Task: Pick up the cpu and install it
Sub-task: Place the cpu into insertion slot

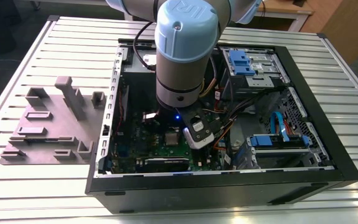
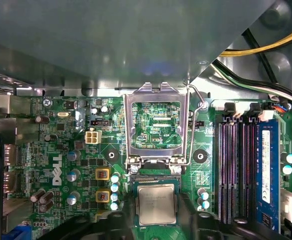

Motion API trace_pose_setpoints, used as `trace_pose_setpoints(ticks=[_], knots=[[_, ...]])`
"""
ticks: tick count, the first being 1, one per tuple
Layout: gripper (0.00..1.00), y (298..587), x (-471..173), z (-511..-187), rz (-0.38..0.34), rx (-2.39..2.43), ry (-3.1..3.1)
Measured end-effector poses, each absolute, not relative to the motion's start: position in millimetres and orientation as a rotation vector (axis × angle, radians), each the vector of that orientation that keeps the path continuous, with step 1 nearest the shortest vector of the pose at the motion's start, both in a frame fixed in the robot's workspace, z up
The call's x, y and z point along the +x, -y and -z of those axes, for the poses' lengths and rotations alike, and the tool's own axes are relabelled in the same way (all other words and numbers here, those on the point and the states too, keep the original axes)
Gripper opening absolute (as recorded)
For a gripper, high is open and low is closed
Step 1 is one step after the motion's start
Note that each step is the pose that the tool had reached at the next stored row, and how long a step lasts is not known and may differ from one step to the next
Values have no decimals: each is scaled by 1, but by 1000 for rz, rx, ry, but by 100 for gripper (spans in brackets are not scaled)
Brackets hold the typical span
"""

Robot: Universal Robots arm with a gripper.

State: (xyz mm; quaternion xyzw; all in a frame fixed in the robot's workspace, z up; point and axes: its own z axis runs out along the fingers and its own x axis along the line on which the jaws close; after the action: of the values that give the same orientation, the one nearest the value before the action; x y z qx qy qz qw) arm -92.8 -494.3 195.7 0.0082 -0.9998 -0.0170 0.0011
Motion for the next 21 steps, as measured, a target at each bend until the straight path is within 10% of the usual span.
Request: trace_pose_setpoints(ticks=[21], knots=[[38, 494, -93, -193, 53, 27, 3139]])
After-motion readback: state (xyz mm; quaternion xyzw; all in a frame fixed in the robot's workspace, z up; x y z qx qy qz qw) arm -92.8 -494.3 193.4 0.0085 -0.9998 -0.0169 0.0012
